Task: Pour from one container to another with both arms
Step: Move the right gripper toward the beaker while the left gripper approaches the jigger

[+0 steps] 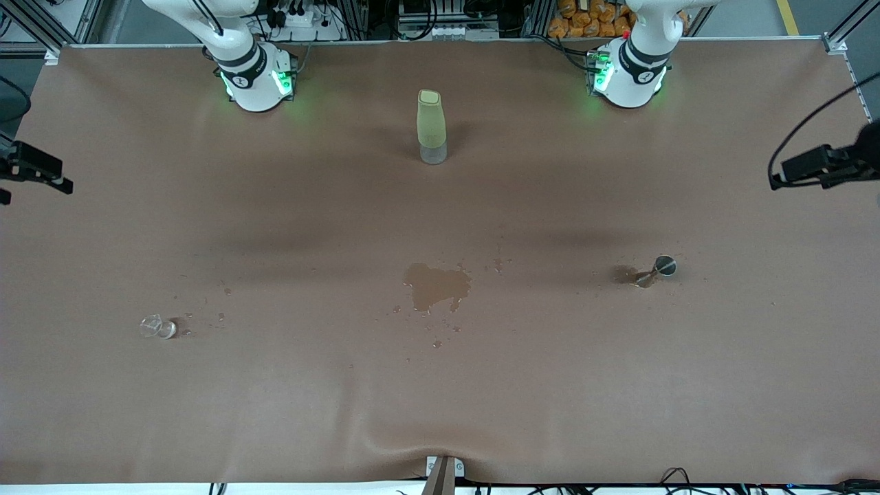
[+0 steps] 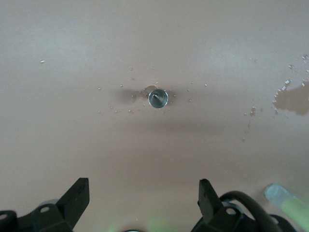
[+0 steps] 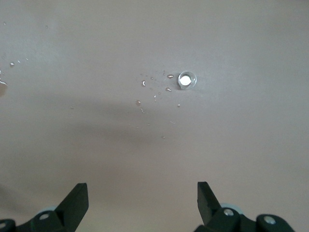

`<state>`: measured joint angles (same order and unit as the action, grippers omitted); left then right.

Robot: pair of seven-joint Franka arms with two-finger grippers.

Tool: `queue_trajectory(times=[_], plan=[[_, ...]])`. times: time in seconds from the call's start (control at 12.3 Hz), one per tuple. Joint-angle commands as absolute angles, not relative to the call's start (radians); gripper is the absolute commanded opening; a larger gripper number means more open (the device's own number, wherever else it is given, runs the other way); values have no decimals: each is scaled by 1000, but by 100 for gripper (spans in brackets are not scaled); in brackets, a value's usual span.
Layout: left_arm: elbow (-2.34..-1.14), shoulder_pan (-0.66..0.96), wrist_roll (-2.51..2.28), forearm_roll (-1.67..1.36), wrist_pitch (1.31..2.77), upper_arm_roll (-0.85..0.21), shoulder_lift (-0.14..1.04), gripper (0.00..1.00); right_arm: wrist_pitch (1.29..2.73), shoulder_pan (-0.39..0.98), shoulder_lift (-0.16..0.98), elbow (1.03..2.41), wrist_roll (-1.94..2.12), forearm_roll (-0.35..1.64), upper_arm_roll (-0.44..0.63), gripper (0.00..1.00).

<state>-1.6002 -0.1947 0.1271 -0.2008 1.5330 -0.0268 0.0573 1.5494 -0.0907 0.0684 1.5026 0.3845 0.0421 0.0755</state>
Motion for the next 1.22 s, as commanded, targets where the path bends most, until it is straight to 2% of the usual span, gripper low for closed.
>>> queue_trajectory(times=[0.0, 0.32, 0.65, 0.89, 1.14], plan=[[-1632, -254, 247, -283, 1595, -32, 97, 100, 1594, -156, 106, 1491, 536, 98, 69, 100], [-1704, -288, 377, -399, 1673, -32, 138, 100, 1673, -306, 230, 1489, 930, 283, 69, 100], [-1896, -302, 605, -531, 1810, -32, 129, 100, 1706, -411, 354, 1489, 1245, 448, 69, 100], [-1951, -343, 760, -566, 1815, -32, 149, 100, 1704, -480, 463, 1471, 1483, 579, 69, 100], [-1965, -443, 1094, -661, 1813, -32, 269, 100, 1704, -523, 576, 1431, 1684, 702, 68, 100]])
